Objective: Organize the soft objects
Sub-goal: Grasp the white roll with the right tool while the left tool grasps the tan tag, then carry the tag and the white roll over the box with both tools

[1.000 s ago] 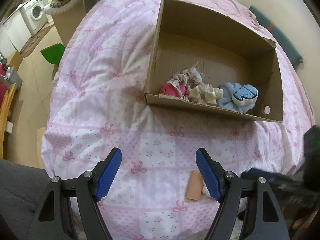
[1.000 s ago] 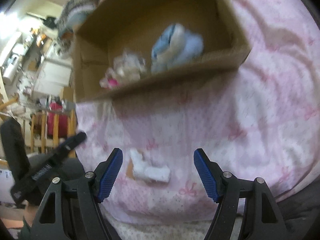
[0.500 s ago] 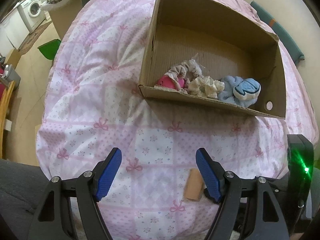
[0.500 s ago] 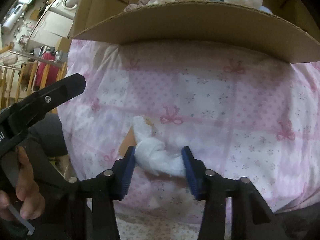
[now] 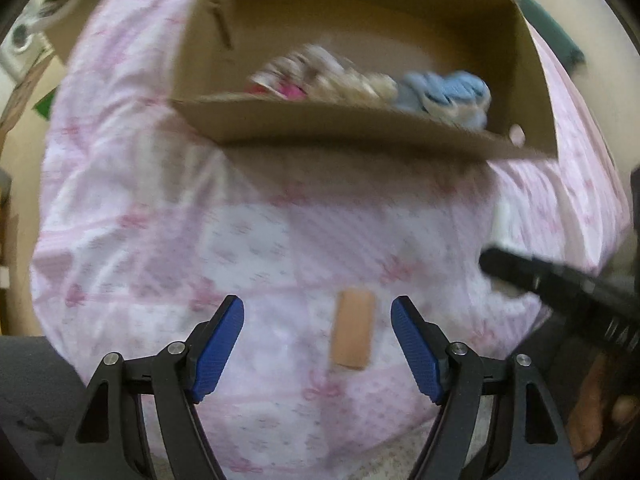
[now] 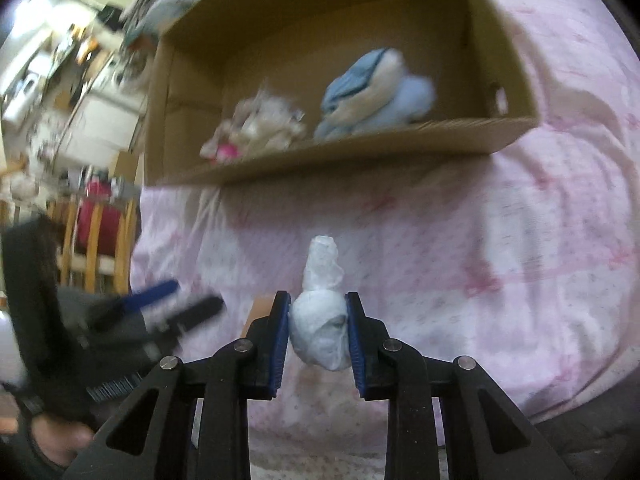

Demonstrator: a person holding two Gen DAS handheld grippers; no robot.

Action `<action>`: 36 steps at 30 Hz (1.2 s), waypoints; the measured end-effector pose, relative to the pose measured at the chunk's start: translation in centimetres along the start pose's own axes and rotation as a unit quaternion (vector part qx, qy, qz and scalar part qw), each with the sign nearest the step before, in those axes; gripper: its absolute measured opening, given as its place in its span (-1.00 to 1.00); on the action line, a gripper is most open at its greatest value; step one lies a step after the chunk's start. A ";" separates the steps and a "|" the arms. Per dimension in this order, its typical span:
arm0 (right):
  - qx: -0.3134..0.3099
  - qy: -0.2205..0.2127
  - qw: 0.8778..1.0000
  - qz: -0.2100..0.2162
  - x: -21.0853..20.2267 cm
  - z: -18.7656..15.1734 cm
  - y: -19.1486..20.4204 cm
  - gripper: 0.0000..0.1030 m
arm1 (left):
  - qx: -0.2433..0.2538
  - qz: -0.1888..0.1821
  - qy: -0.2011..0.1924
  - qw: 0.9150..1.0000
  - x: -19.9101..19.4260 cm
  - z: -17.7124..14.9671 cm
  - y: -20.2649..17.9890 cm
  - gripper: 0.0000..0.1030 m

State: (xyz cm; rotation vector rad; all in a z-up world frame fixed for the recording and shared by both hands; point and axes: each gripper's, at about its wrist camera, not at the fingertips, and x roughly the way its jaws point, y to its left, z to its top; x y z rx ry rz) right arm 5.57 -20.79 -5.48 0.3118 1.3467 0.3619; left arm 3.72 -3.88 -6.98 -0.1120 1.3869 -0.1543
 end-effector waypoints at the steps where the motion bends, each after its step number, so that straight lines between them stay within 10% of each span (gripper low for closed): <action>1: 0.006 -0.002 1.000 0.000 -0.1 0.2 -0.3 -0.44 | 0.008 -0.004 0.006 1.000 0.4 -0.1 -0.5 0.41; 6: 0.018 -0.003 1.000 -0.001 -0.2 0.2 -1.0 -0.44 | 0.041 -0.011 0.038 0.998 2.5 -0.4 -2.4 0.27; 13: 0.020 0.000 1.000 -0.003 0.0 0.2 -1.0 -0.44 | 0.053 0.009 0.047 0.997 4.0 -0.7 -2.9 -0.77; 36: -0.004 0.005 1.000 -0.017 0.4 0.1 -0.3 -0.44 | -0.034 0.041 -0.026 0.998 -1.5 0.5 3.7 -0.89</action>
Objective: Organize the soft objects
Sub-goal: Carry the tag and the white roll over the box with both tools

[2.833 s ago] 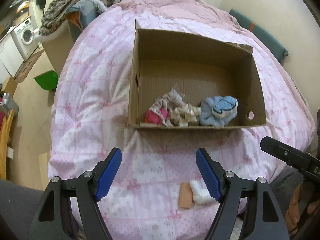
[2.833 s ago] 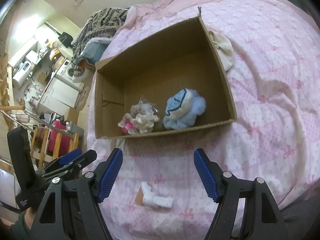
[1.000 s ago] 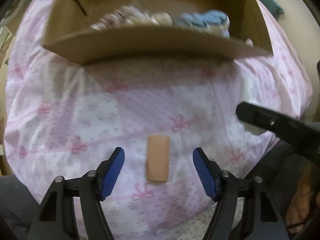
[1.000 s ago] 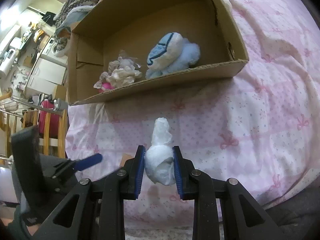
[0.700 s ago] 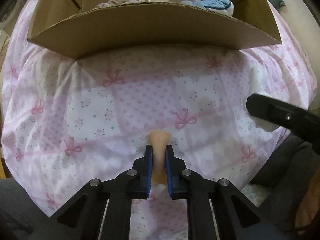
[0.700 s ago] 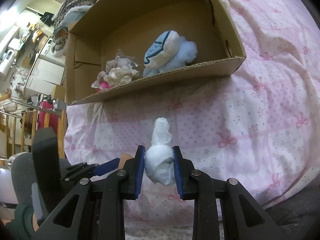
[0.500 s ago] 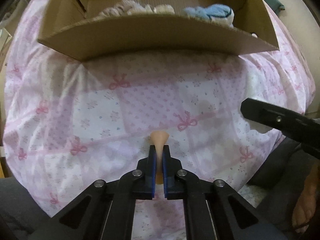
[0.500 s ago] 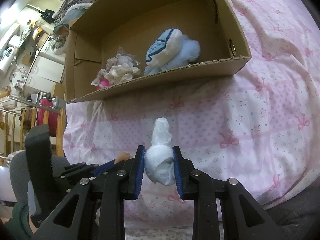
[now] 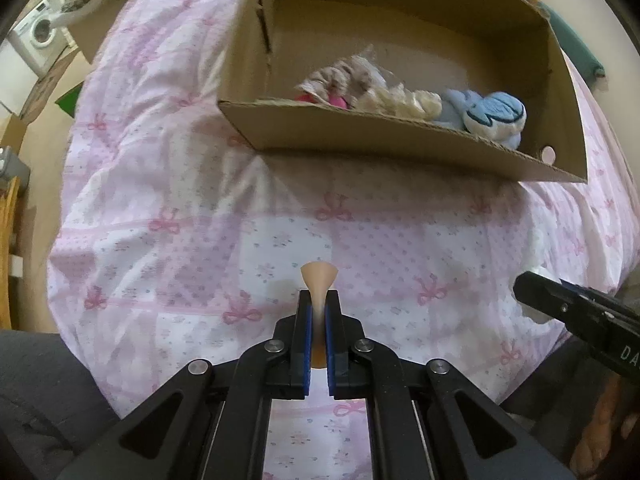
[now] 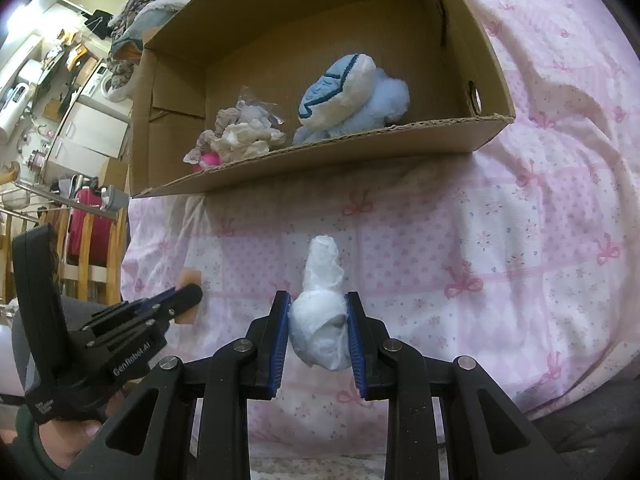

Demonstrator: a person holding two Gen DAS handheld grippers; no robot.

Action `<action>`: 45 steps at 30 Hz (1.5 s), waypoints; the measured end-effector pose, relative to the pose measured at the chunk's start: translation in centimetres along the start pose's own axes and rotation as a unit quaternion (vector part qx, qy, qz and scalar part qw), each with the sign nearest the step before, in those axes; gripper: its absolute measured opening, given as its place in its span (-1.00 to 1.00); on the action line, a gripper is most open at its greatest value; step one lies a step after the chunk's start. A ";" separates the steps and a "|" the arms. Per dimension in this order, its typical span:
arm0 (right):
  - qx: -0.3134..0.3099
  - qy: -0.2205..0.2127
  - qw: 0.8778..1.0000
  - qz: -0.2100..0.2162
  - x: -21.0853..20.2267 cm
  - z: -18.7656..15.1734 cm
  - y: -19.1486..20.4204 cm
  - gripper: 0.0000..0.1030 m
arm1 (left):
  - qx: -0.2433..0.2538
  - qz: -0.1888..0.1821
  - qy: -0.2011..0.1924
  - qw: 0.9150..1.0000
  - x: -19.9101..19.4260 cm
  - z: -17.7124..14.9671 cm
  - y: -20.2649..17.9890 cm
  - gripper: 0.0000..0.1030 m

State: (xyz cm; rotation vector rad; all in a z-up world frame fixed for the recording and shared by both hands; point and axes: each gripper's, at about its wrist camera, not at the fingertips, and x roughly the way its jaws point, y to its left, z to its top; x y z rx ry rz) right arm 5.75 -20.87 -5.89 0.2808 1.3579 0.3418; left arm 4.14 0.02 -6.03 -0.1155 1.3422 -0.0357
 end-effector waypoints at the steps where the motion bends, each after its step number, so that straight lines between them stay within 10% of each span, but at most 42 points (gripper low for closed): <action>1: -0.001 -0.001 1.000 -0.001 0.0 0.0 0.0 -0.44 | -0.001 0.002 -0.002 1.000 -0.2 -0.1 0.1 -0.89; 29: -0.061 -0.111 0.986 0.108 -7.8 0.4 3.1 -0.44 | -0.007 0.009 -0.173 0.985 -9.5 2.3 -1.2 -0.89; 45: -0.033 -0.171 0.982 0.075 -10.6 6.9 0.1 -0.43 | 0.013 0.001 -0.205 0.979 -10.9 10.3 -1.8 -0.89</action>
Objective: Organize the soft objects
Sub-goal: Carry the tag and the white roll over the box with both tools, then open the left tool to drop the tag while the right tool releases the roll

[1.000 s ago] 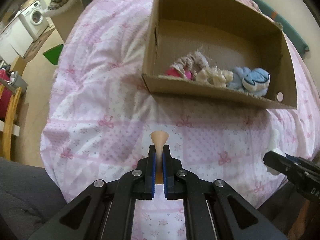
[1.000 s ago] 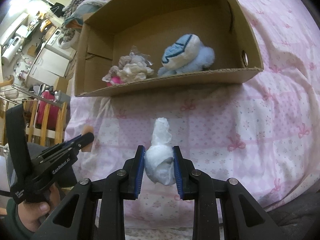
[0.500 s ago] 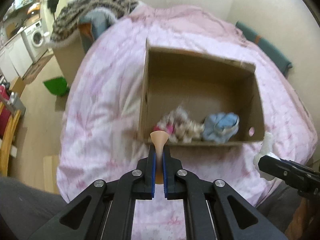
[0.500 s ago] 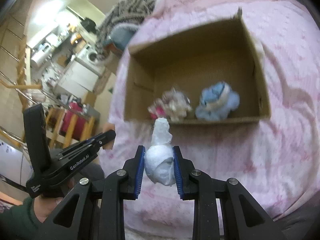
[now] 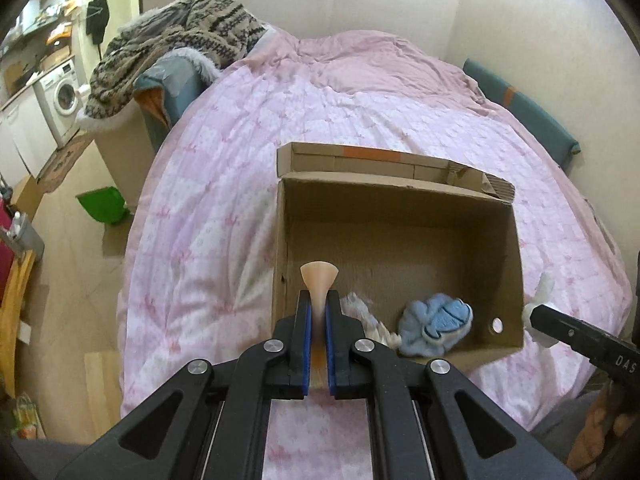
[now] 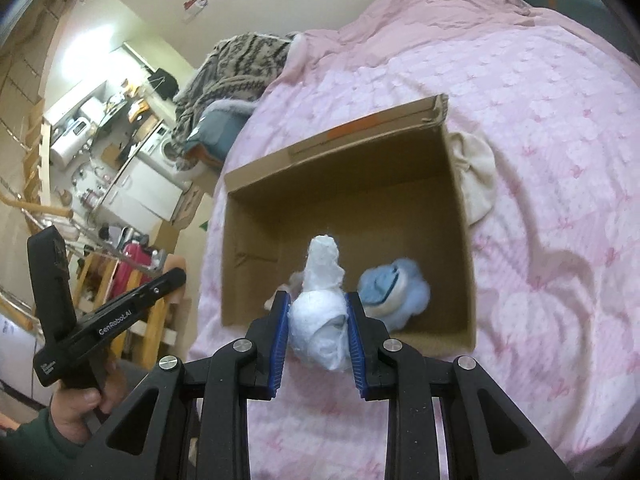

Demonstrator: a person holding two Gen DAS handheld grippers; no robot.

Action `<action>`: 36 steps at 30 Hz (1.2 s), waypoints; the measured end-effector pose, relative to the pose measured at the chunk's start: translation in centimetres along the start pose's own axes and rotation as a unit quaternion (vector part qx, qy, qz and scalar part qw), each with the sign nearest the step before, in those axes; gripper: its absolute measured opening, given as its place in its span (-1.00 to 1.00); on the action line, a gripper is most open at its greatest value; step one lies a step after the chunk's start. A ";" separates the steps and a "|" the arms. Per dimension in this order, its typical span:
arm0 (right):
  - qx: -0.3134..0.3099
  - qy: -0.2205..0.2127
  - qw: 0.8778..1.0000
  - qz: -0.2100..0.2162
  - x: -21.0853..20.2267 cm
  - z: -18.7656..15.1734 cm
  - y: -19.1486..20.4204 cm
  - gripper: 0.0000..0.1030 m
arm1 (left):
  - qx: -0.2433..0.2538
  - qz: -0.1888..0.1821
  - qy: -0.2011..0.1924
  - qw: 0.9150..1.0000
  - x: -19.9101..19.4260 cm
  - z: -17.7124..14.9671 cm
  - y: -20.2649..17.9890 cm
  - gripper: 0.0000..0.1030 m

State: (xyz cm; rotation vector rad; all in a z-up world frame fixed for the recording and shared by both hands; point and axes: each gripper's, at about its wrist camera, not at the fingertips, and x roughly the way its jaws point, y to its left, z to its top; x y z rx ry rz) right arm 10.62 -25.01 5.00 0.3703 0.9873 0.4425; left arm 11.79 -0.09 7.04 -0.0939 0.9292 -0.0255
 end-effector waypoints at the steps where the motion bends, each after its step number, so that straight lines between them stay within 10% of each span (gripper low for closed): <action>1: 0.002 -0.003 1.000 -0.004 0.3 0.1 -0.2 -0.44 | 0.002 0.000 0.000 1.000 0.6 0.1 -0.1 -0.89; 36: 0.007 0.061 0.993 -0.098 5.8 -1.1 -2.9 -0.43 | 0.035 -0.012 0.043 0.998 7.4 -2.7 -1.2 -0.79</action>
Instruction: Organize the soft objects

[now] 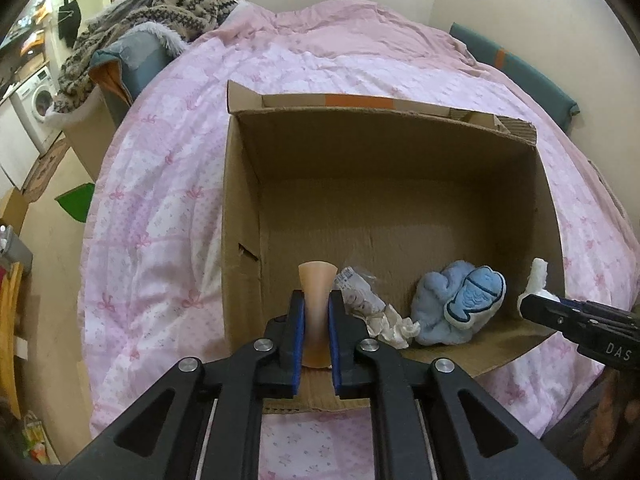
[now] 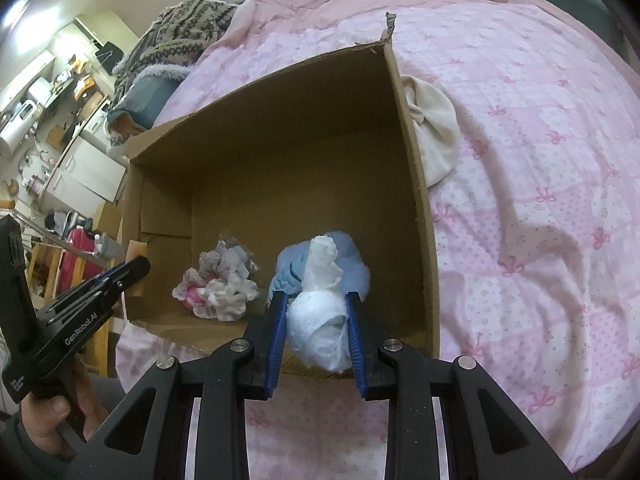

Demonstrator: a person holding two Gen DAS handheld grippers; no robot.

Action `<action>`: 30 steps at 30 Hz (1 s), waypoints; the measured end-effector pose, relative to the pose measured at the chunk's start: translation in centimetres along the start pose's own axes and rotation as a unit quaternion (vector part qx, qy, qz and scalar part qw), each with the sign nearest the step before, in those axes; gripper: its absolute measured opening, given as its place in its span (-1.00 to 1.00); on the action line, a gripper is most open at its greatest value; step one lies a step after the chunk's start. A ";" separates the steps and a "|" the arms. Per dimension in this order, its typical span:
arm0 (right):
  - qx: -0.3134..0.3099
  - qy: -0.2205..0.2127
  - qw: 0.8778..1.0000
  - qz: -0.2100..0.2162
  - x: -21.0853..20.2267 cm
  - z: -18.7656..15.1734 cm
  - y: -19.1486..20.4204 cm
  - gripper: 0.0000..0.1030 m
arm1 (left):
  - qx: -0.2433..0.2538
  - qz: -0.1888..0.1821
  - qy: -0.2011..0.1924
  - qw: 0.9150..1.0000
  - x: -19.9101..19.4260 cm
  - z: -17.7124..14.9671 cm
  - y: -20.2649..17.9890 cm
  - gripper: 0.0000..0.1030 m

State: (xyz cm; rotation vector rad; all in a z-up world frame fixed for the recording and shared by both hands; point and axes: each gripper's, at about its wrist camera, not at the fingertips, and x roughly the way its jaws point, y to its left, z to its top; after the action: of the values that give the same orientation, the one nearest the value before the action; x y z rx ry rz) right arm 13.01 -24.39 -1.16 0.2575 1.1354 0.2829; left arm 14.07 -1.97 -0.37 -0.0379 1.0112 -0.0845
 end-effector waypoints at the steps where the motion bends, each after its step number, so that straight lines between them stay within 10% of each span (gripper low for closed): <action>1: 0.000 0.000 1.000 -0.001 0.0 0.0 0.0 -0.42 | 0.000 0.001 0.001 1.000 0.0 0.0 0.0 -0.70; 9: -0.001 -0.009 1.000 -0.002 -0.3 0.0 0.3 -0.36 | 0.006 0.000 -0.006 1.000 -0.4 -0.1 -0.5 -0.54; 14: -0.003 -0.029 1.000 -0.001 -1.0 0.2 0.4 0.32 | 0.005 0.015 -0.025 1.000 -1.2 -0.1 -0.6 0.35; 21: -0.009 -0.066 0.998 -0.011 -2.6 0.5 0.9 0.41 | -0.008 0.028 -0.058 0.998 -3.3 0.3 -0.2 0.35; 27: -0.017 -0.117 0.993 -0.006 -5.2 0.1 1.7 0.89 | -0.027 0.034 -0.093 0.995 -6.2 0.0 0.8 0.36; 30: -0.026 -0.141 0.990 -0.005 -6.5 -0.4 2.3 0.93 | -0.036 0.037 -0.102 0.993 -7.4 -0.5 1.3 0.62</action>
State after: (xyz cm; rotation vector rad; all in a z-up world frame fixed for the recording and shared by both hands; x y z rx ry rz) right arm 9.90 -24.50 4.96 0.2378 0.8483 0.2564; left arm 9.84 0.03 5.54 -0.0741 0.8096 0.0233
